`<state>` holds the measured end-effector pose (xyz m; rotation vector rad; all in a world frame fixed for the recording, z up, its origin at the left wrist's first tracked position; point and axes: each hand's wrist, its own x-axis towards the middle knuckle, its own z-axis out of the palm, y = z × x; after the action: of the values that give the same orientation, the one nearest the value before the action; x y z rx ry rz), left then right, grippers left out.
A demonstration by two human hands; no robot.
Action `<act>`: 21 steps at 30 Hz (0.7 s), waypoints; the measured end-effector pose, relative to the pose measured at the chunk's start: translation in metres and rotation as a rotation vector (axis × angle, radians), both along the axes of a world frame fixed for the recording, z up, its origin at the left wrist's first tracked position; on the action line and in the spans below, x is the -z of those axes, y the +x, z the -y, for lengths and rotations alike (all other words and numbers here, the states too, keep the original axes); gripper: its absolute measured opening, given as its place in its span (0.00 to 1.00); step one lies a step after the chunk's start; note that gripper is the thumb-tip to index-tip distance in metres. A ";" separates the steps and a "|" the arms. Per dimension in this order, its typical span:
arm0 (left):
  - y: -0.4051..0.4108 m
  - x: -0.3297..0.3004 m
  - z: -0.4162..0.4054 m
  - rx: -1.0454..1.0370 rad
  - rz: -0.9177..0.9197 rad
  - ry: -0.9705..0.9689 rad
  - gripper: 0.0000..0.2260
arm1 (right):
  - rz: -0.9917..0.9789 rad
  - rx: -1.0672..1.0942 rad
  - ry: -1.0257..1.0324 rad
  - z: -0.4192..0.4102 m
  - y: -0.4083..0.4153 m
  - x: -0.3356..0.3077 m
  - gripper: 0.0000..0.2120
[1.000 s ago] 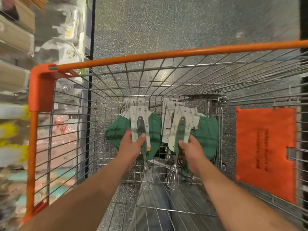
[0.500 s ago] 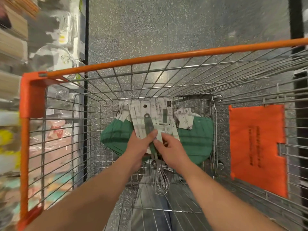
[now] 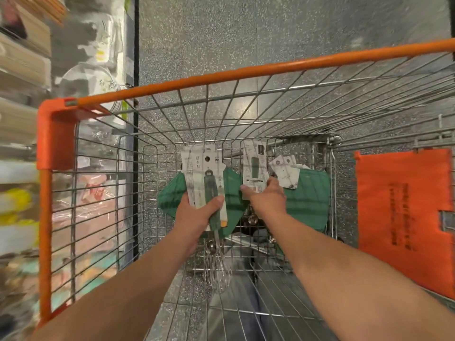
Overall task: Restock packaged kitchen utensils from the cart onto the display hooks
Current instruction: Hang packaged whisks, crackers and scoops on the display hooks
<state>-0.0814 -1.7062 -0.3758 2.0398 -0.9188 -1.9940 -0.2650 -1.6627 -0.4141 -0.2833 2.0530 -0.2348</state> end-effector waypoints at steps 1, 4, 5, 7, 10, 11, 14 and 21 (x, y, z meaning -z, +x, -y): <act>0.001 0.000 0.000 0.001 0.006 -0.007 0.47 | -0.026 -0.035 0.043 0.004 0.002 0.002 0.47; 0.001 -0.002 0.003 0.008 0.011 -0.018 0.45 | -0.079 -0.092 0.161 0.013 0.003 0.003 0.47; 0.000 -0.003 0.004 0.010 0.019 -0.018 0.41 | -0.091 -0.088 0.182 0.014 0.003 0.004 0.45; 0.000 -0.003 0.008 0.011 0.026 -0.015 0.32 | -0.085 -0.070 0.206 0.014 0.003 0.005 0.42; -0.004 -0.008 0.014 0.009 0.033 -0.003 0.42 | -0.065 -0.059 0.239 0.012 0.000 0.003 0.38; -0.005 -0.009 0.016 0.012 0.035 -0.006 0.46 | -0.070 -0.056 0.250 0.012 -0.003 0.001 0.37; -0.006 -0.010 0.016 0.009 0.033 -0.017 0.52 | -0.081 -0.036 0.248 0.012 -0.011 -0.004 0.30; -0.007 -0.026 0.013 0.049 0.068 -0.018 0.46 | 0.069 0.262 -0.035 -0.022 -0.018 -0.021 0.23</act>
<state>-0.0889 -1.7192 -0.3500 2.1070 -1.0049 -1.9443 -0.2833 -1.6408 -0.3927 -0.0257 2.0160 -0.4355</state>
